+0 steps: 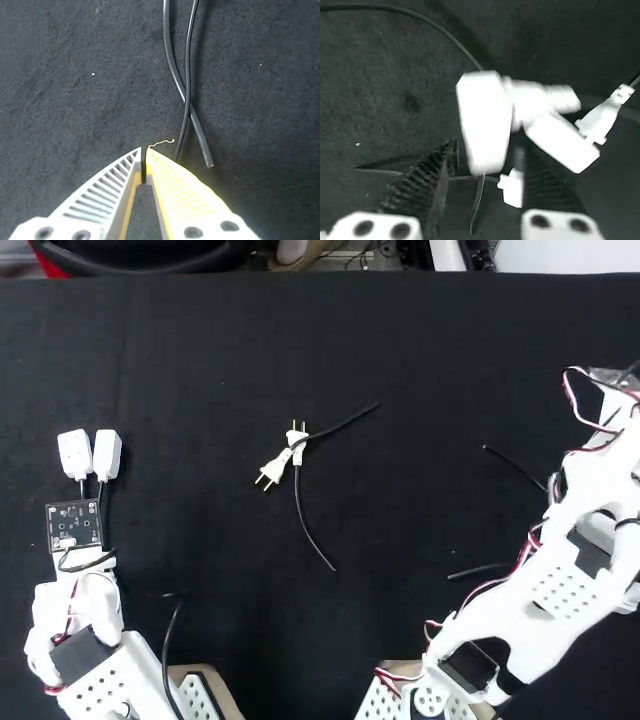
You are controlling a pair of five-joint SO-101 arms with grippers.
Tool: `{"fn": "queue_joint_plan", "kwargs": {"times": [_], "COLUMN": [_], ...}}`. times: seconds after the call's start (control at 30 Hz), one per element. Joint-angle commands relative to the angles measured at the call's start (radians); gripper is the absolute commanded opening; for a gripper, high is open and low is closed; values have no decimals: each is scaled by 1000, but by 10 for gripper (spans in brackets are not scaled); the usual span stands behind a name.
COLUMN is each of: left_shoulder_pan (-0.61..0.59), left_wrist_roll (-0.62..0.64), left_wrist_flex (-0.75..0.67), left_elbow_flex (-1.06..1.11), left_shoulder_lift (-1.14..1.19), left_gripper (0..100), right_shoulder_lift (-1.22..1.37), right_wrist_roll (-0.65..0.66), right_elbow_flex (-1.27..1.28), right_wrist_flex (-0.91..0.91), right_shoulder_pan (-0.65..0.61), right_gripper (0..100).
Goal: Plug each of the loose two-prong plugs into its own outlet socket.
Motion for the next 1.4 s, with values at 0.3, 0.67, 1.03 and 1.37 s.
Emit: {"fn": "queue_joint_plan", "kwargs": {"times": [0.3, 0.67, 1.03, 1.37], "left_shoulder_pan": [12, 12, 12, 12], "left_wrist_roll": [-6, -37, -38, -38], "left_wrist_flex": [-5, -5, -5, -5], "left_elbow_flex": [1, 2, 2, 2], "left_shoulder_lift": [-3, -3, -3, -3], "left_gripper": [34, 34, 34, 34], "right_shoulder_lift": [-16, -162, -223, -59], "right_wrist_roll": [-68, -393, -844, -1043], "right_elbow_flex": [-248, -145, 53, 91], "right_wrist_flex": [112, 112, 64, -224], "right_shoulder_pan": [-15, -334, -974, -1189], "right_gripper": [167, 166, 166, 36]}}
